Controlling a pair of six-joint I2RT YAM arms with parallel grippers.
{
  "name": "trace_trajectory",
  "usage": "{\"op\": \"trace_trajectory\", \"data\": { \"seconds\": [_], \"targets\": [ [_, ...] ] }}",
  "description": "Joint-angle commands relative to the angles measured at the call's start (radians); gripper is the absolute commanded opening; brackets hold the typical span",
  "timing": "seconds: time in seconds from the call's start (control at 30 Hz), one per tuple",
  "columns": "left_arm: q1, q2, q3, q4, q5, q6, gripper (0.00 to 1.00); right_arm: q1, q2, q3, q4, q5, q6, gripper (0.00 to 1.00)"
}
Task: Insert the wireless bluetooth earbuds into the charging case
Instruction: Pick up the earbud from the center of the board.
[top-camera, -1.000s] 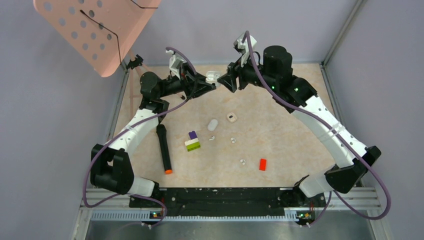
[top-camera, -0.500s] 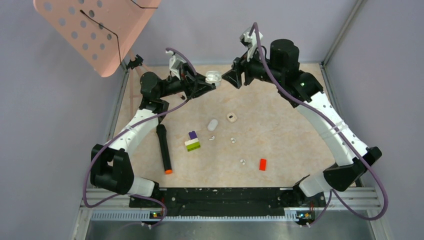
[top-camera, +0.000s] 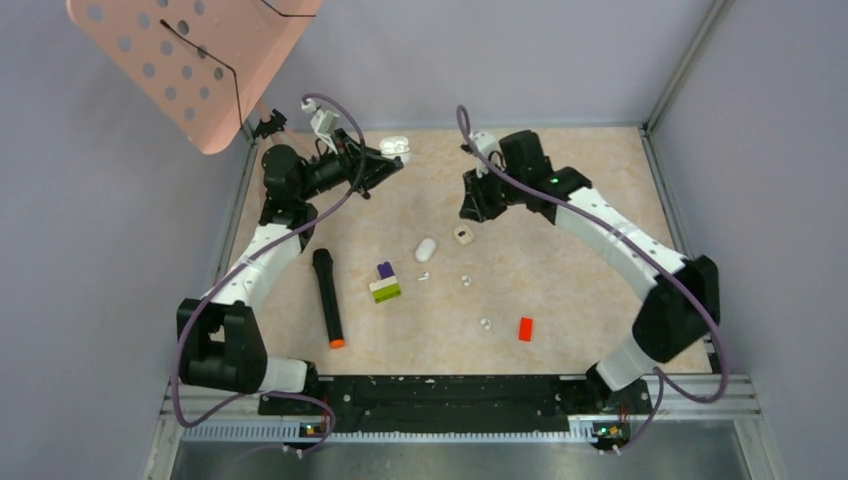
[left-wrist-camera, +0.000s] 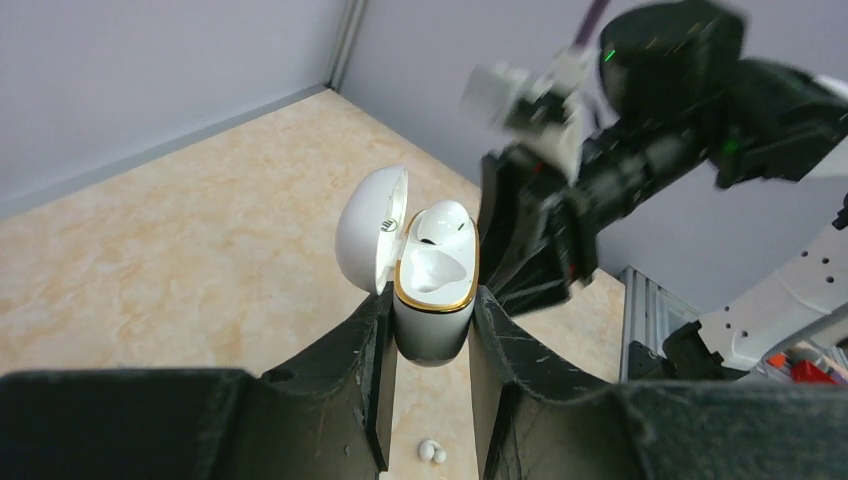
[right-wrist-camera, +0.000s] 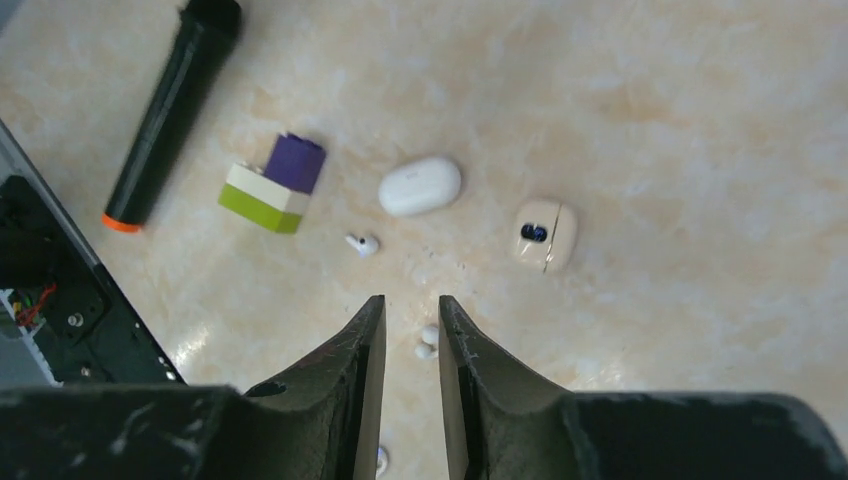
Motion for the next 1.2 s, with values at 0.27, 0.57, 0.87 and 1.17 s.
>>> {"op": "trace_trajectory", "data": {
  "seconds": [0.27,0.57,0.87,1.17],
  "targets": [
    [0.057,-0.139,-0.077,-0.091,-0.119,0.025,0.00,0.146,0.403,0.075,-0.073,-0.070,0.122,0.39],
    [0.071,-0.208,-0.125,-0.123,-0.127,0.036,0.00,0.195,0.587,0.245,-0.125,-0.007,0.251,0.43],
    [0.091,-0.265,-0.117,-0.245,-0.251,0.062,0.00,0.240,0.626,0.260,-0.175,0.122,0.320,0.39],
    [0.108,-0.302,-0.143,-0.266,-0.277,0.069,0.00,0.243,0.649,0.253,-0.173,0.163,0.358,0.36]
  ]
}}
